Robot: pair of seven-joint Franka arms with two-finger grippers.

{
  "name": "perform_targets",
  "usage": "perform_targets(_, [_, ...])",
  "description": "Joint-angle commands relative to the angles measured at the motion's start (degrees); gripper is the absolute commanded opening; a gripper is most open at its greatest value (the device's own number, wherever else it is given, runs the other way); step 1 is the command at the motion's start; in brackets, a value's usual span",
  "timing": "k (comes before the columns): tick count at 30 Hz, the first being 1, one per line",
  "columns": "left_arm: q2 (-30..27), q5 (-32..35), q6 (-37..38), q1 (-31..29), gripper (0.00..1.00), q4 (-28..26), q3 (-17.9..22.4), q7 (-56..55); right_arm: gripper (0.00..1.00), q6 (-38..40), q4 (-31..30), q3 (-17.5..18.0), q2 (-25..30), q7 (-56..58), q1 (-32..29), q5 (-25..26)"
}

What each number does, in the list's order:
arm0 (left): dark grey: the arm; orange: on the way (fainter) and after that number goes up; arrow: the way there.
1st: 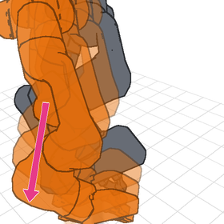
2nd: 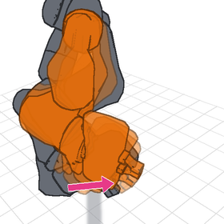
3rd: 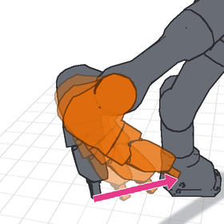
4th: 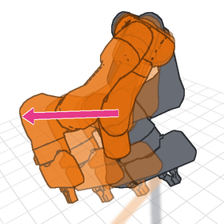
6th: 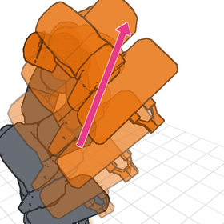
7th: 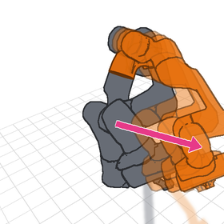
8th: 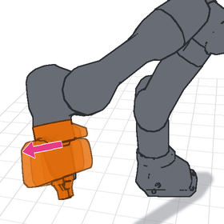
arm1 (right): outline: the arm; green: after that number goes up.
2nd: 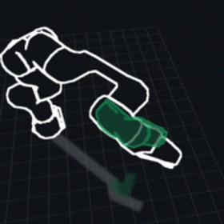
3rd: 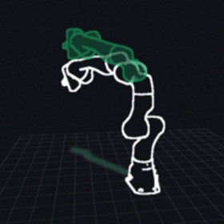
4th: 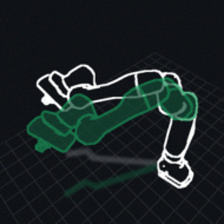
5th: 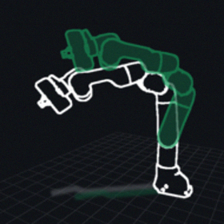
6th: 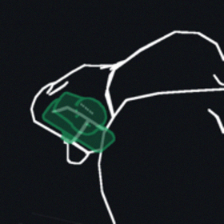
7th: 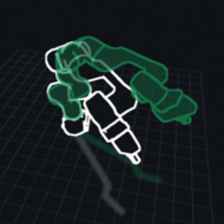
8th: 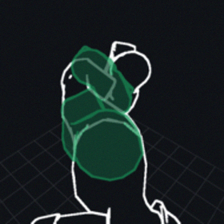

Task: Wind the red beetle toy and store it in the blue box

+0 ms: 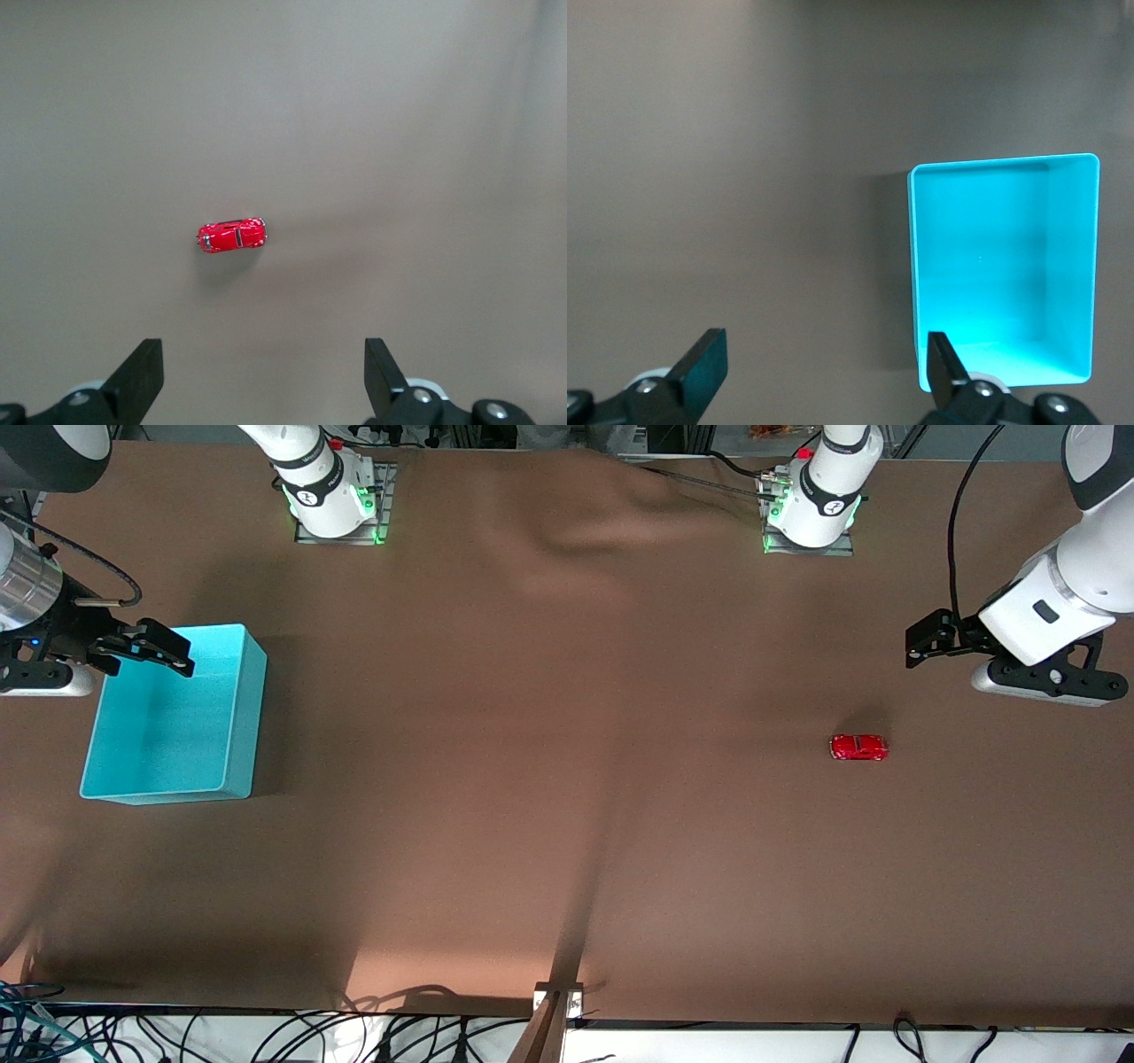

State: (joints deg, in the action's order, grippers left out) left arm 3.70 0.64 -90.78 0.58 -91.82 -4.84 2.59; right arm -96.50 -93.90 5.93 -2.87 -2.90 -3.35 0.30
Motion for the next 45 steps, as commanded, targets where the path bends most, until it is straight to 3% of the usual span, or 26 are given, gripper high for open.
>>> perform_targets(1, [1.0, 0.7, 1.8, 0.5, 1.0, 2.3, 0.3, 0.9, 1.0, 0.1, 0.7, 0.0, 0.1, 0.5, 0.0, 0.0])
perform_targets(21, [1.6, 0.7, 2.4, 0.8, 1.0, 1.5, 0.1, 2.2, 1.0, 0.2, 0.7, -0.1, -0.2, 0.5, -0.1, -0.1])
perform_targets(35, [4.8, 0.9, 3.5, 0.0, 1.0, 0.2, -0.1, 24.3, 1.0, 0.2, 0.7, -0.1, -0.2, 0.5, -0.1, -0.1])
perform_targets(45, [5.0, 1.6, -5.3, -1.2, 1.0, -7.8, -0.1, 38.0, 1.0, 0.2, 0.7, -0.1, -0.2, 0.5, -0.1, -0.1])
